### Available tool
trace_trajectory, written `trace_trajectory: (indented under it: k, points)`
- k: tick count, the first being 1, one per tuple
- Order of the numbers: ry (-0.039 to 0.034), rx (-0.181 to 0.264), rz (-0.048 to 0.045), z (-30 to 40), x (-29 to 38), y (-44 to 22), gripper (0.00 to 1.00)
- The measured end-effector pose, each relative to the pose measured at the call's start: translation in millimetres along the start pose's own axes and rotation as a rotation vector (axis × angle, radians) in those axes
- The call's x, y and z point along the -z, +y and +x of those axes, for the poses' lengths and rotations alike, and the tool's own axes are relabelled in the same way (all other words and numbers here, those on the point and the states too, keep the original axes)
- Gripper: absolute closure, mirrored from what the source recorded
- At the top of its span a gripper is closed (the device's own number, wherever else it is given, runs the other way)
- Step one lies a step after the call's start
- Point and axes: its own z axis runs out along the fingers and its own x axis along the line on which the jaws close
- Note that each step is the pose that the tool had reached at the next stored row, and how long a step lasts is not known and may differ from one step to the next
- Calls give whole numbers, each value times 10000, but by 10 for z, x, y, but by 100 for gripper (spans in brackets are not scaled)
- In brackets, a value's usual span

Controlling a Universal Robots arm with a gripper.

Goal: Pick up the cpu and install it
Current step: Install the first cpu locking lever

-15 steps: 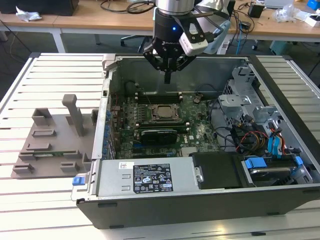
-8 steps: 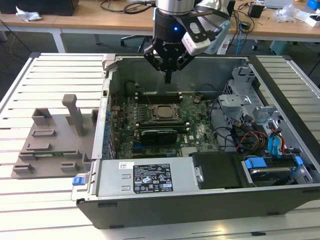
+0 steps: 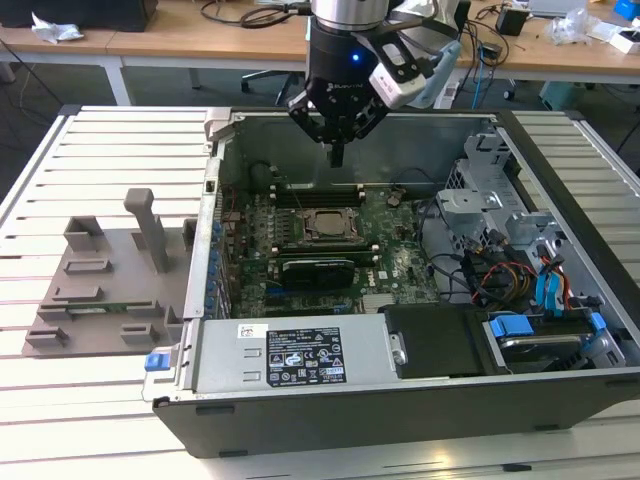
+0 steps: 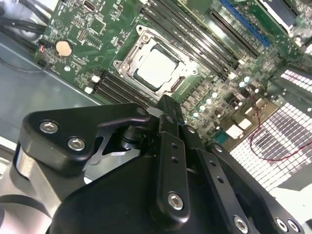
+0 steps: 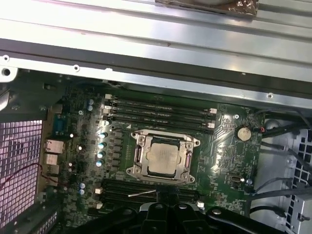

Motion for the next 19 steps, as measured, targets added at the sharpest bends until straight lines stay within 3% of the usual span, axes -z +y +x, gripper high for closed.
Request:
trace_trajectory:
  k: [11,15,19]
  points:
    - [-45,1320,-8,0,0,0,89]
    - [-47,1336,-11,13,-1,2,89]
    - [-73,1177,-151,54,-2,8,89]
